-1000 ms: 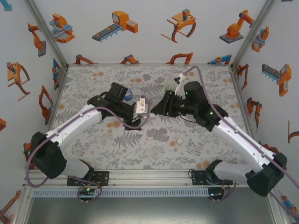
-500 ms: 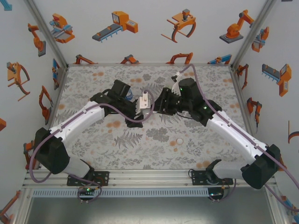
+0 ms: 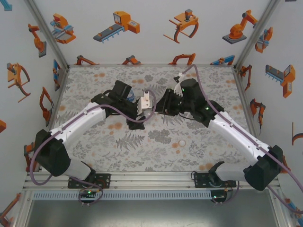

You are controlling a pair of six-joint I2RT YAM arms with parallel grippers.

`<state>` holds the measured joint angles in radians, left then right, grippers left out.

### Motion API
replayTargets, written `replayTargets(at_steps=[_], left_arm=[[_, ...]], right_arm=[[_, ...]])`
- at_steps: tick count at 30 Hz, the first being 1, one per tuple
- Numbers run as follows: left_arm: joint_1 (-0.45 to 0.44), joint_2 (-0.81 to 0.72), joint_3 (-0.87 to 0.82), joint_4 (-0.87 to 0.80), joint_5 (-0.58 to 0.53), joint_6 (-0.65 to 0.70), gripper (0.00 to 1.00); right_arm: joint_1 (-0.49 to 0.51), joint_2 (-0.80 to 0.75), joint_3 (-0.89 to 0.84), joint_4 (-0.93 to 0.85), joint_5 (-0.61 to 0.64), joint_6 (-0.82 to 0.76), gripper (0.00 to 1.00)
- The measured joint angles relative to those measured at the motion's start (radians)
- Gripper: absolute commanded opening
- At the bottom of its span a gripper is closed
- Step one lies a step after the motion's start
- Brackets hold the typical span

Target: Screw on the bottle caps

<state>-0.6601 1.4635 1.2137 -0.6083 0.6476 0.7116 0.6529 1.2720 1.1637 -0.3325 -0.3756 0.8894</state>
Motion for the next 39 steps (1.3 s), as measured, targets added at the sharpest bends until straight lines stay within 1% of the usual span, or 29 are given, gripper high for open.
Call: replayTargets(at_steps=[1, 2, 7, 12, 19, 24, 27, 29, 33, 39], left_arm=[[0.0, -0.002, 0.0, 0.01, -0.001, -0.005, 1.0], [0.0, -0.006, -0.001, 0.02, -0.003, -0.007, 0.97], [0.003, -0.036, -0.016, 0.067, -0.021, -0.021, 0.97], [0.025, -0.055, -0.028, 0.116, -0.051, -0.063, 0.97], [0.084, -0.076, -0.026, 0.171, -0.104, -0.23, 0.97], [0.159, -0.076, 0.0, 0.185, -0.097, -0.352, 0.97], [0.194, -0.075, 0.016, 0.19, -0.095, -0.401, 0.97], [0.206, -0.075, 0.018, 0.198, -0.097, -0.423, 0.97], [0.223, -0.075, 0.018, 0.221, -0.1, -0.456, 0.97], [0.229, -0.084, 0.0, 0.272, -0.119, -0.487, 0.97]], right_arm=[[-0.002, 0.007, 0.007, -0.008, 0.001, -0.008, 0.19], [-0.003, 0.015, 0.017, -0.018, 0.003, -0.019, 0.19], [-0.027, 0.079, 0.106, -0.103, 0.042, -0.116, 0.18], [-0.048, 0.204, 0.284, -0.233, 0.113, -0.256, 0.19], [-0.068, 0.449, 0.583, -0.398, 0.246, -0.46, 0.23], [-0.102, 0.614, 0.753, -0.471, 0.305, -0.568, 0.23], [-0.12, 0.698, 0.84, -0.497, 0.345, -0.607, 0.24], [-0.127, 0.75, 0.893, -0.504, 0.37, -0.626, 0.26], [-0.131, 0.838, 0.985, -0.516, 0.404, -0.644, 0.26], [-0.131, 0.909, 1.03, -0.516, 0.443, -0.652, 0.29]])
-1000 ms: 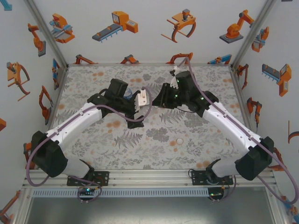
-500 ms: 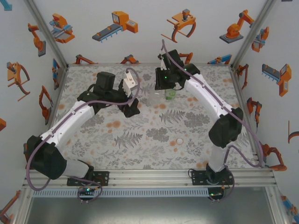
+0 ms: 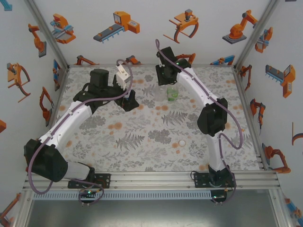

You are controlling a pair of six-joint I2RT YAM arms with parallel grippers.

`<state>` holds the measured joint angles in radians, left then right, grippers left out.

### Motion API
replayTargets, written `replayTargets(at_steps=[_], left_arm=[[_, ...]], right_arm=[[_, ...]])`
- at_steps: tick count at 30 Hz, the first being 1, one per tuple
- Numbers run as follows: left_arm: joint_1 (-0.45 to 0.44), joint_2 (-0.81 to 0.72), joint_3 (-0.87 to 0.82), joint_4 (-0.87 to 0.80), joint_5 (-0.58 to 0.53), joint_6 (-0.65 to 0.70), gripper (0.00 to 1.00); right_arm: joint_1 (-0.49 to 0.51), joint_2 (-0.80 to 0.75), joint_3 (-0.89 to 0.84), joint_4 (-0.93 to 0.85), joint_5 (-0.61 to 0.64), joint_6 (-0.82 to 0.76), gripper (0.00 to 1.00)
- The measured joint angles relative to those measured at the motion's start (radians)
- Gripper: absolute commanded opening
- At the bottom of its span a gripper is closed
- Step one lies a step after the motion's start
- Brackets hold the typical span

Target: Screw on the bottle caps

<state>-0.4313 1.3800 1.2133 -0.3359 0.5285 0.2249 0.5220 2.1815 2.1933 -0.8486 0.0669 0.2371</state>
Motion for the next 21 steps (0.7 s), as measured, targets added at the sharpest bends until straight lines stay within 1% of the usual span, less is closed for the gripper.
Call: replayTargets(at_steps=[4, 6, 11, 13, 17, 21], left_arm=[[0.0, -0.001, -0.002, 0.028, -0.026, -0.031, 0.97], [0.0, -0.002, -0.008, 0.05, -0.039, -0.05, 0.97], [0.0, -0.013, -0.039, 0.106, -0.081, -0.102, 0.97], [0.0, -0.025, -0.054, 0.121, -0.095, -0.117, 0.97], [0.0, -0.045, -0.058, 0.135, -0.119, -0.146, 0.97], [0.004, -0.057, -0.058, 0.145, -0.142, -0.19, 0.97]], right_arm=[[0.0, 0.023, 0.0, 0.0, 0.011, -0.003, 0.31], [0.0, 0.027, 0.0, 0.0, 0.016, -0.003, 0.35], [0.0, 0.028, -0.003, 0.011, 0.018, -0.002, 0.53], [0.0, 0.028, -0.005, 0.014, 0.018, -0.001, 0.58], [0.0, 0.028, -0.006, 0.017, 0.018, -0.003, 0.61], [0.0, 0.027, -0.006, 0.018, 0.017, -0.003, 0.6]])
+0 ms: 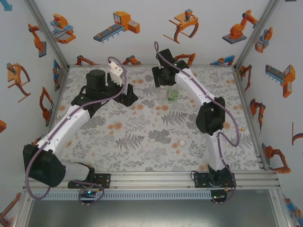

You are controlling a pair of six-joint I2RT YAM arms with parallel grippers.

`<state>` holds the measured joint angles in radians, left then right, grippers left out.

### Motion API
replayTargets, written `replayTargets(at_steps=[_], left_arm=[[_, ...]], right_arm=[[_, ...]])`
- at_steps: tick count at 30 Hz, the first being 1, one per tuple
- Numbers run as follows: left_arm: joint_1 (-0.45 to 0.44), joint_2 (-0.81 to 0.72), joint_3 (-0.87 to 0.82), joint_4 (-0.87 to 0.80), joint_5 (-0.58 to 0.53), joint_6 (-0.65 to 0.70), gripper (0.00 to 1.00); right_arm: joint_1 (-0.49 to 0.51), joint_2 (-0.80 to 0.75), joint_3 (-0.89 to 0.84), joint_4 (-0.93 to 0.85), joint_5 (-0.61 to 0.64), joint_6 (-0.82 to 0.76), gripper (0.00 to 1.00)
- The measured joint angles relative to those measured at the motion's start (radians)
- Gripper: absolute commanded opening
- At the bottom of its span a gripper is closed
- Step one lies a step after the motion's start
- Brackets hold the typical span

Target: Screw on the bottle caps

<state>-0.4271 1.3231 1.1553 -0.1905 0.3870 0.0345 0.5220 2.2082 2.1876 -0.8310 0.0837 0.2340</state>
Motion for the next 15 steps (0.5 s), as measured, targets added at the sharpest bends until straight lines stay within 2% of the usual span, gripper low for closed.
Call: replayTargets(at_steps=[5, 9, 15], left_arm=[[0.006, 0.006, 0.015, -0.024, -0.03, -0.043, 0.97], [0.012, 0.005, 0.031, -0.033, -0.05, -0.05, 0.97], [0.029, -0.026, 0.014, -0.01, -0.089, -0.051, 0.97]], right_arm=[[0.003, -0.019, 0.0, 0.001, -0.01, -0.002, 0.61], [0.021, -0.068, -0.013, 0.021, -0.019, -0.017, 0.66], [0.076, -0.185, -0.173, 0.175, -0.082, -0.042, 0.76]])
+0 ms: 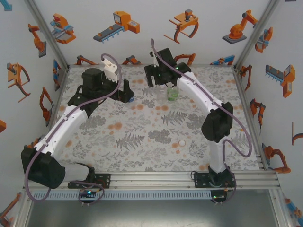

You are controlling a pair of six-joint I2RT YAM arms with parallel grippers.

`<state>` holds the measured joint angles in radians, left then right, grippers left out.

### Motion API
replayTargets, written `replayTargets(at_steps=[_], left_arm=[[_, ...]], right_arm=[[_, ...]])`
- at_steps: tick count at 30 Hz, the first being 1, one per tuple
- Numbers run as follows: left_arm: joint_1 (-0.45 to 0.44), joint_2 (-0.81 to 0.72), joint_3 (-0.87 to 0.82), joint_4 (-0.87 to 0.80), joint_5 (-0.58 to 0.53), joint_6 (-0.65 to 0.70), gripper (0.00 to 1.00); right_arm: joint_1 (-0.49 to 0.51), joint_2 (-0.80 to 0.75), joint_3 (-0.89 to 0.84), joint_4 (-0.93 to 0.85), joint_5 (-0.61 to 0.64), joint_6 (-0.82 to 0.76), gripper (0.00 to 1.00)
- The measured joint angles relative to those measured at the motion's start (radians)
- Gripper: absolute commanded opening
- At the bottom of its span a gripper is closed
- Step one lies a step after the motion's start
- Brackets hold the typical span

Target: Screw on the bottle caps

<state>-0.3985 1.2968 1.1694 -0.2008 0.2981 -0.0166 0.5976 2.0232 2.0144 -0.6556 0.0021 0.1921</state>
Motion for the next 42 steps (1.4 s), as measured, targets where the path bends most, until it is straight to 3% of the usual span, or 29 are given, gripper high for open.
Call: replayTargets(at_steps=[4, 13, 22, 26, 31, 36, 42], left_arm=[[0.005, -0.024, 0.0, 0.003, -0.056, 0.001, 0.97], [0.008, -0.068, -0.029, 0.008, -0.055, 0.032, 0.97], [0.008, -0.069, -0.032, 0.009, -0.059, 0.042, 0.97], [0.008, -0.065, -0.033, 0.013, -0.05, 0.042, 0.97], [0.008, -0.049, -0.033, 0.023, -0.016, 0.042, 0.97], [0.008, -0.024, -0.032, 0.021, 0.01, 0.04, 0.97], [0.008, 0.009, -0.019, 0.013, 0.052, 0.027, 0.97]], right_arm=[[0.038, -0.042, -0.159, 0.175, -0.064, -0.01, 0.74], [0.095, -0.039, -0.439, 0.632, -0.214, -0.019, 0.75], [0.119, 0.086, -0.505, 1.004, -0.269, -0.044, 0.76], [0.126, 0.164, -0.478, 1.063, -0.271, -0.056, 0.75], [0.129, 0.229, -0.454, 1.109, -0.272, -0.069, 0.64], [0.13, 0.237, -0.444, 1.143, -0.273, -0.081, 0.49], [0.13, 0.214, -0.474, 1.143, -0.272, -0.085, 0.44]])
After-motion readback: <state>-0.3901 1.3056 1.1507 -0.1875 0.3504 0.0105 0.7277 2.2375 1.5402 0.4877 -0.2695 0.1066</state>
